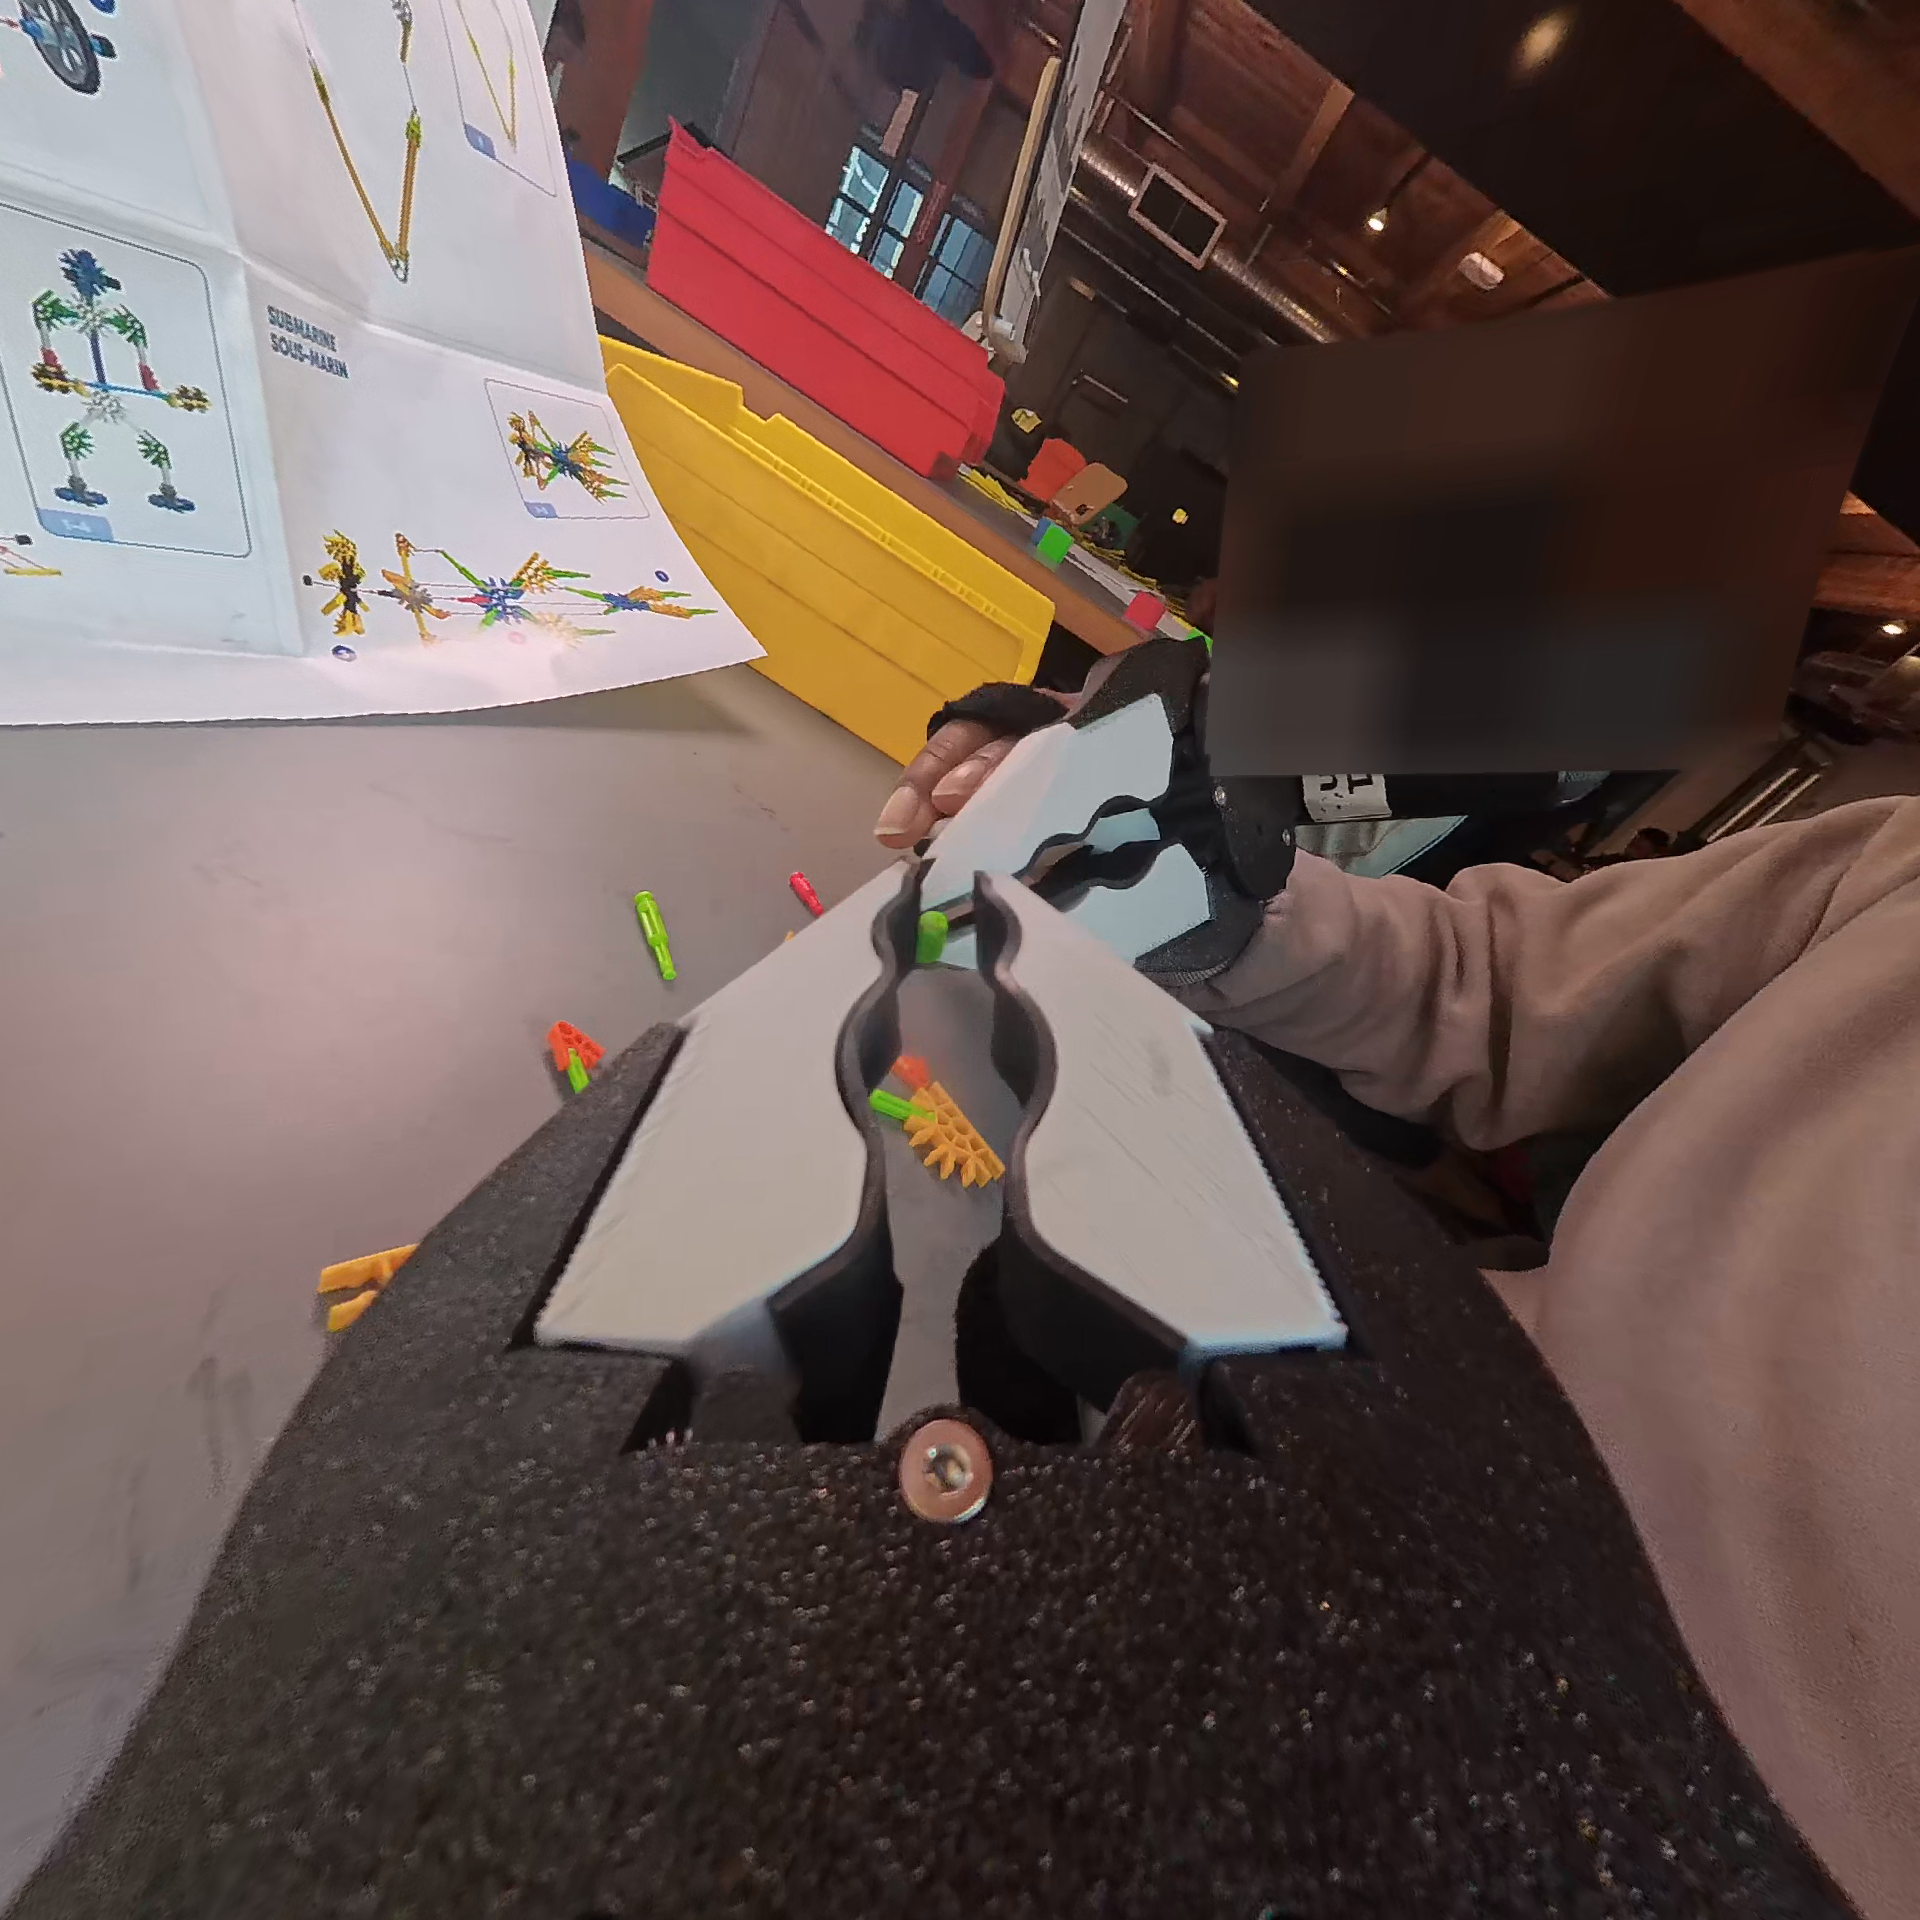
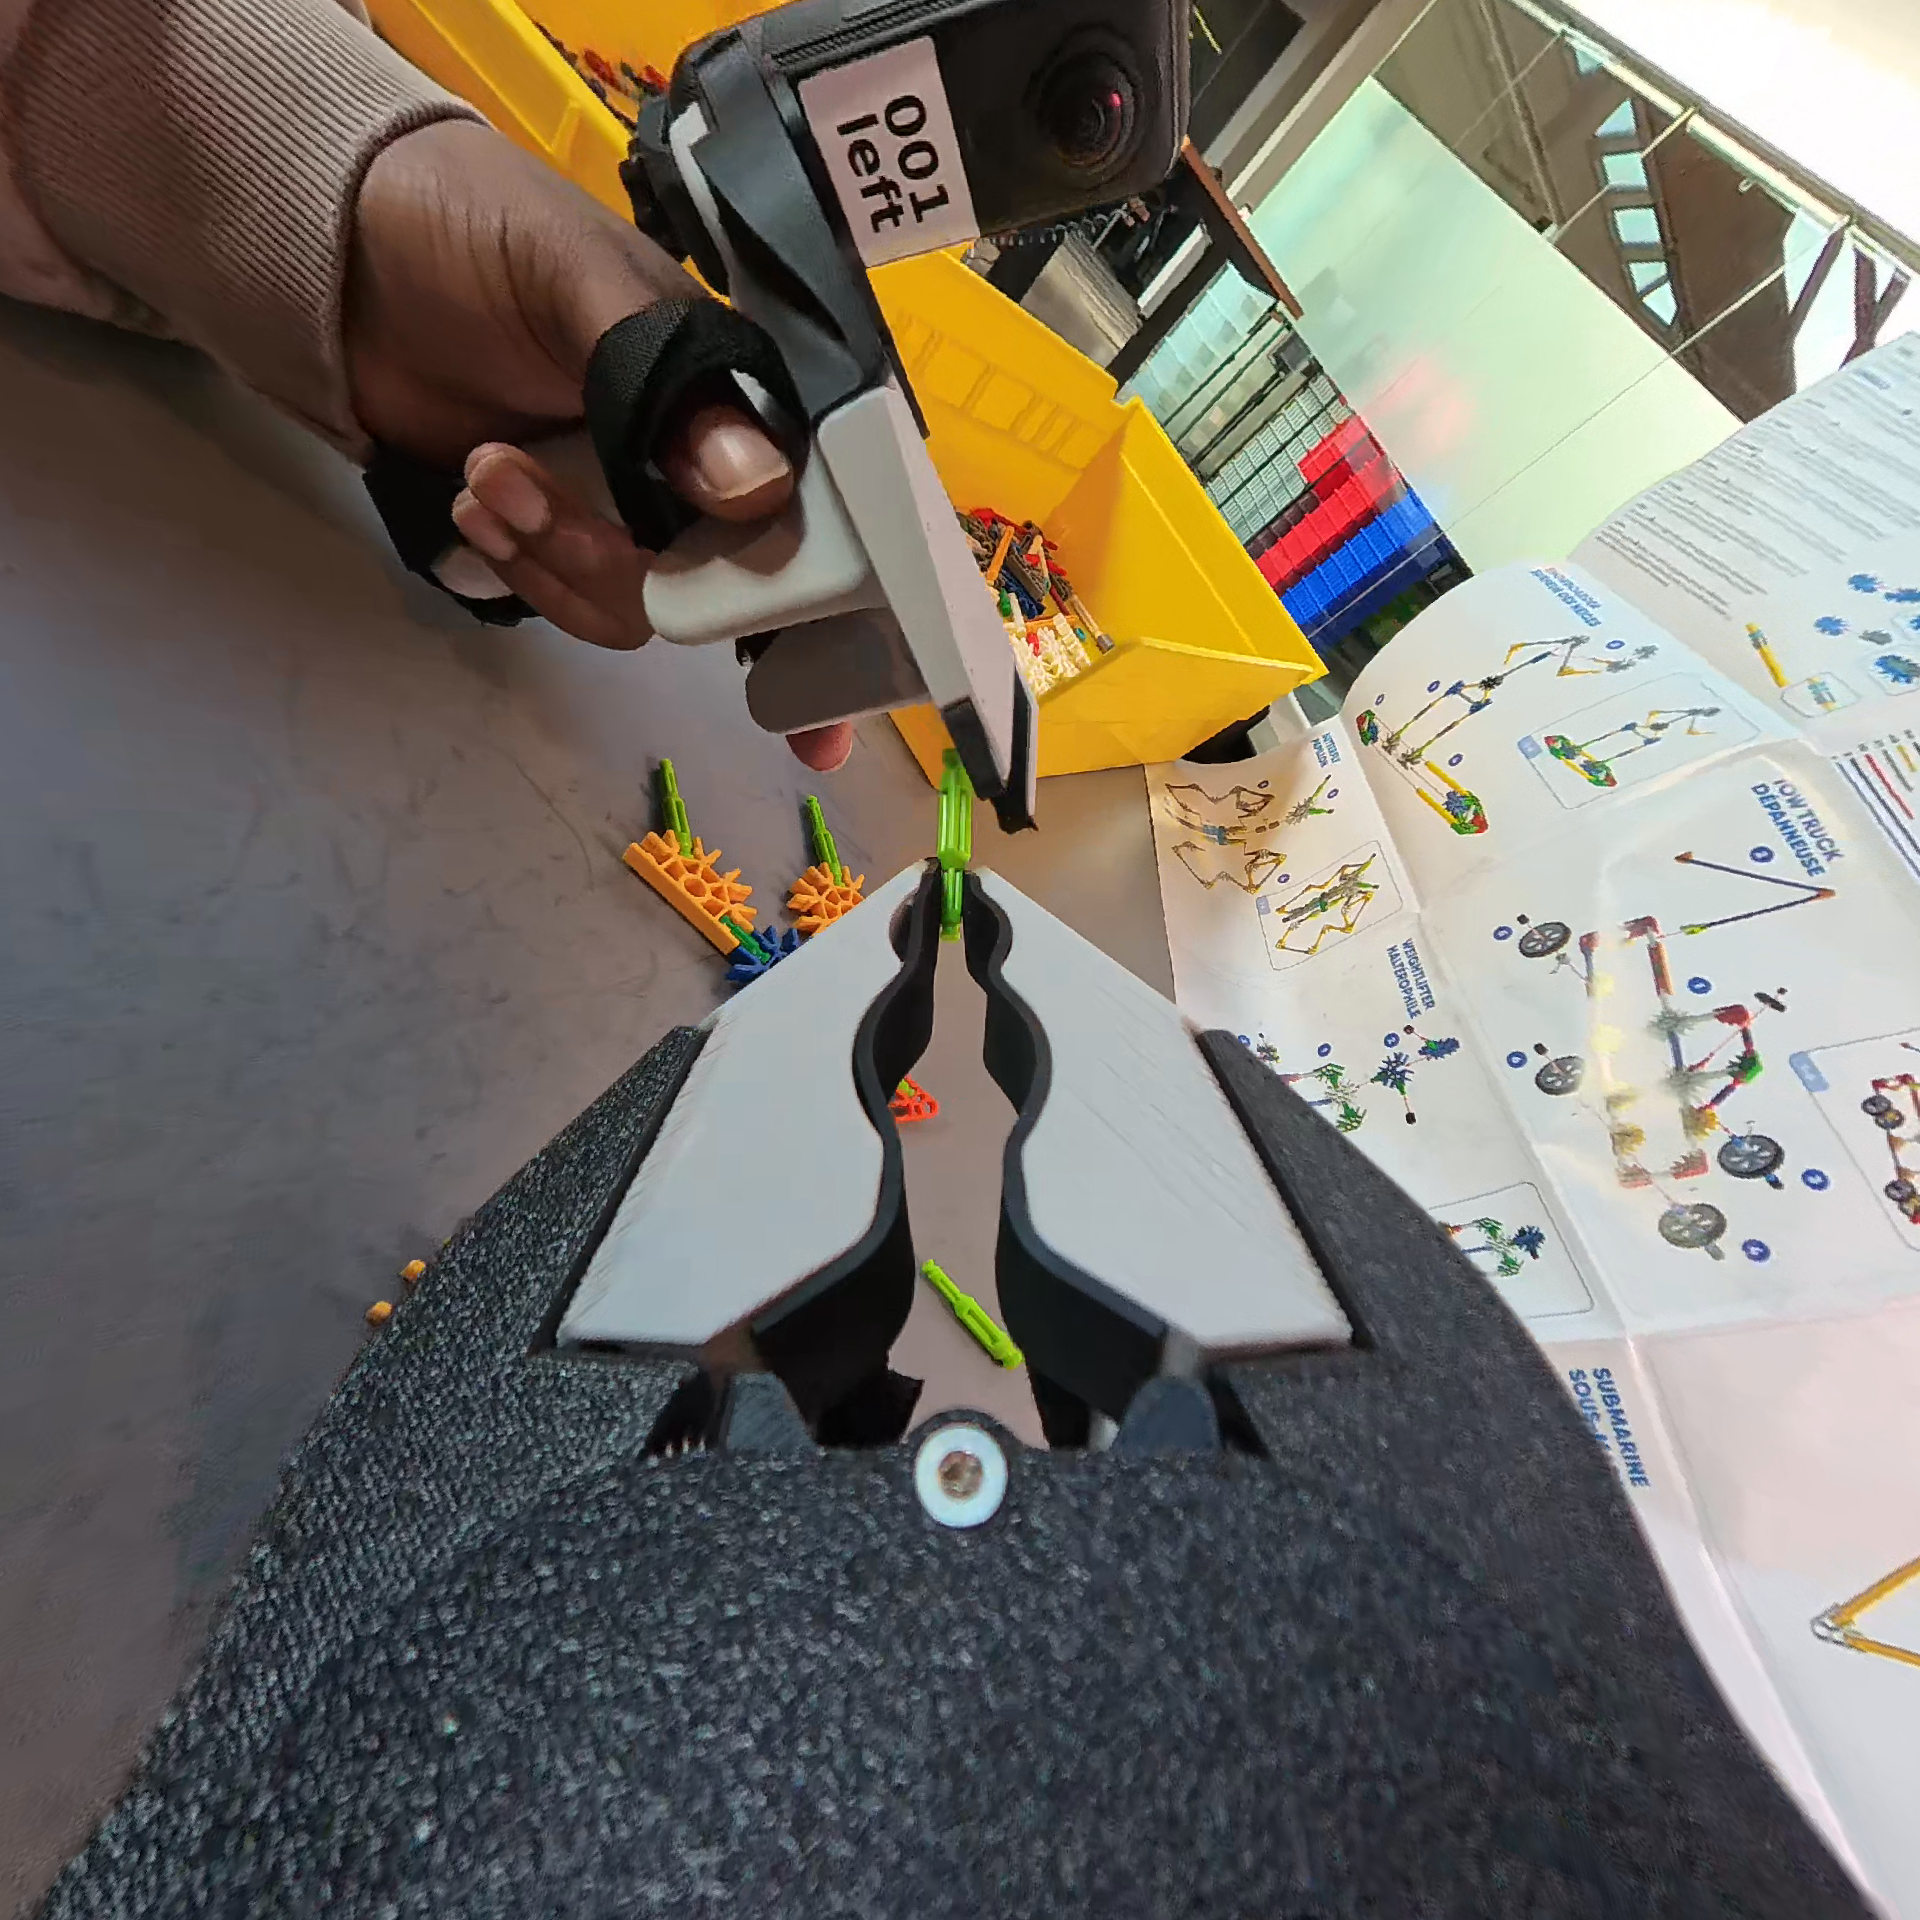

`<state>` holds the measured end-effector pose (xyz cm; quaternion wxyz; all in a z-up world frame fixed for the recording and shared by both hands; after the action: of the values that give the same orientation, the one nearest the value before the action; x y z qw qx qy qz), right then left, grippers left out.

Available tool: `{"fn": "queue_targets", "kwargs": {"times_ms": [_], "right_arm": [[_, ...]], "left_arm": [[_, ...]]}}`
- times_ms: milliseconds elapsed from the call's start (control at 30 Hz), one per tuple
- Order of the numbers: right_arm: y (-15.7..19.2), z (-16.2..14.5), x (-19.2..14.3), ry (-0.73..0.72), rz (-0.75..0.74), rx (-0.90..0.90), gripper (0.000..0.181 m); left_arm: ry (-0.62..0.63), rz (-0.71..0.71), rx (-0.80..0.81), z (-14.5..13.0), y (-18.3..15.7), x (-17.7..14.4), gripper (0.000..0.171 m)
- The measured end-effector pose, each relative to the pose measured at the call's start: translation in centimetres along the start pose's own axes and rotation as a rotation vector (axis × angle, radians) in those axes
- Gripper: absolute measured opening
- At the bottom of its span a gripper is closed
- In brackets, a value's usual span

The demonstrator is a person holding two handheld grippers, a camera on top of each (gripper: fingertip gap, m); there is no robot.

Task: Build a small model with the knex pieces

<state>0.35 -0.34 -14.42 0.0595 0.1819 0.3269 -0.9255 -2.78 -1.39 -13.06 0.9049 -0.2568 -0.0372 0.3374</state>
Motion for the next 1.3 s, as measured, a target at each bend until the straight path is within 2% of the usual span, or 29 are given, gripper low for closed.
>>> {"fn": "queue_targets", "kwargs": {"times_ms": [33,267,400,433,500,867,967,1067,1200,1300], "right_arm": [[0.1,0.2,0.0,0.002,0.004,-0.012,0.001],[0.4,0.3,0.2,0.006,0.000,-0.021,0.001],[0.5,0.3,0.3,-0.004,0.001,-0.010,0.001],[0.4,0.3,0.3,-0.014,-0.001,0.000,0.001],[0.5,0.4,0.4,-0.021,0.008,0.009,0.001],[1.8,-0.9,1.0,0.007,0.078,0.032,0.002],[2.1,-1.7,1.3,0.030,0.095,0.036,0.012],[1.6,-2.3,1.2,0.018,0.097,0.102,0.023],[0.2,-2.5,0.5,-0.020,0.053,0.186,0.026],[-0.2,-2.8,0.2,-0.015,0.036,0.202,0.026]], "left_arm": [[0.003,0.006,0.004,0.0,0.1,-0.1,0.000],[0.030,0.020,0.039,-0.3,0.0,-0.3,0.000],[0.056,0.007,0.014,-0.6,0.2,-0.3,0.023],[0.066,0.001,0.011,-0.8,0.2,-0.2,0.023],[0.085,0.009,0.008,-1.2,0.2,0.0,0.010],[0.170,0.096,0.028,-2.8,0.8,0.1,0.005],[0.170,0.165,0.093,-2.7,1.3,-0.1,0.005],[0.122,0.272,0.188,-1.4,2.5,-1.1,0.005],[0.001,0.582,0.383,2.6,6.2,-5.1,0.005],[-0.054,0.817,0.458,5.1,9.1,-8.9,0.006]]}}
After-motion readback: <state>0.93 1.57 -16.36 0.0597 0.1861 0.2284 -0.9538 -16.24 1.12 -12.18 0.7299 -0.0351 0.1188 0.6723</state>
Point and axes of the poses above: each gripper's, where its closed fingertips meet, x out along the fingers, z out of its top, y = z × x across the jaws, the point moved 2 cm from there along -x, back along the fingers, and after that the axes turned 11 degrees about z, right-handed, at the moved point
